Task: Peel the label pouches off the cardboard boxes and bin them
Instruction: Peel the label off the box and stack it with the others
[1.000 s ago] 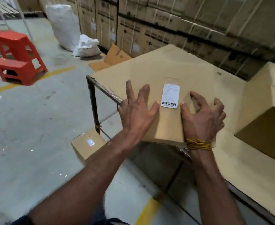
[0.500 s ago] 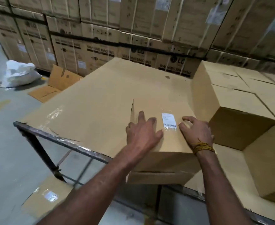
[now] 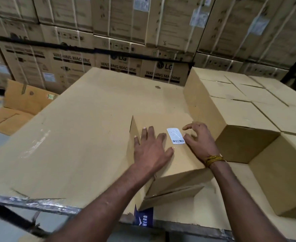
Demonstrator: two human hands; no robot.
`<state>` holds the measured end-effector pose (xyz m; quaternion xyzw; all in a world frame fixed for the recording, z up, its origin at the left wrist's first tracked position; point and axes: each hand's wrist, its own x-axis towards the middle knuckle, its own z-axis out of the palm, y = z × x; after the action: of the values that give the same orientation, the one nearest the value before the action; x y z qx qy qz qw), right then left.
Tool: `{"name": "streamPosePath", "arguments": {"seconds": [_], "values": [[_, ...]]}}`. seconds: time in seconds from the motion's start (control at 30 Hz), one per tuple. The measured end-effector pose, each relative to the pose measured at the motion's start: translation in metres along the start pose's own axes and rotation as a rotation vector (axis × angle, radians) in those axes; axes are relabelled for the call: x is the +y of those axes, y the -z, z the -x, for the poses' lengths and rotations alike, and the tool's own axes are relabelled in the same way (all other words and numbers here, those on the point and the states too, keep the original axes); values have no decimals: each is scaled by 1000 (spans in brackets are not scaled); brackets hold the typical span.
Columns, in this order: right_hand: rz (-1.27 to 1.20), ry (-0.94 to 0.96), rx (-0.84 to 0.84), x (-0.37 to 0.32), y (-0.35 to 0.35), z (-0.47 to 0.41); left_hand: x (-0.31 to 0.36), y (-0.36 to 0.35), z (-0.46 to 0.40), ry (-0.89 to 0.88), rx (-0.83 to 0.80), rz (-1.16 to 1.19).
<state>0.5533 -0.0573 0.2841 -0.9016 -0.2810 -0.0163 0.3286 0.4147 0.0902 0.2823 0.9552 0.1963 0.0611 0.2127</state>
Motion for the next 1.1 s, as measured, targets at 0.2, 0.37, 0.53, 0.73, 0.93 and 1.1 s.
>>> {"name": "streamPosePath", "arguments": {"seconds": [0.2,0.37,0.53,0.73,0.93,1.1], "values": [[-28,123,-130,-7,-15,-34,-5,4,-30,13,112,50],[3,147,-178,-7,-16,-61,-12,3,-73,33,152,12],[55,192,-253,2,-13,-73,-19,4,-105,56,81,-13],[80,220,-299,10,-18,-88,-14,-2,-119,99,152,-47],[45,292,-256,20,-24,-91,-13,-2,-115,87,215,-18],[37,301,-290,20,-23,-91,-13,-2,-115,75,217,-9]]}}
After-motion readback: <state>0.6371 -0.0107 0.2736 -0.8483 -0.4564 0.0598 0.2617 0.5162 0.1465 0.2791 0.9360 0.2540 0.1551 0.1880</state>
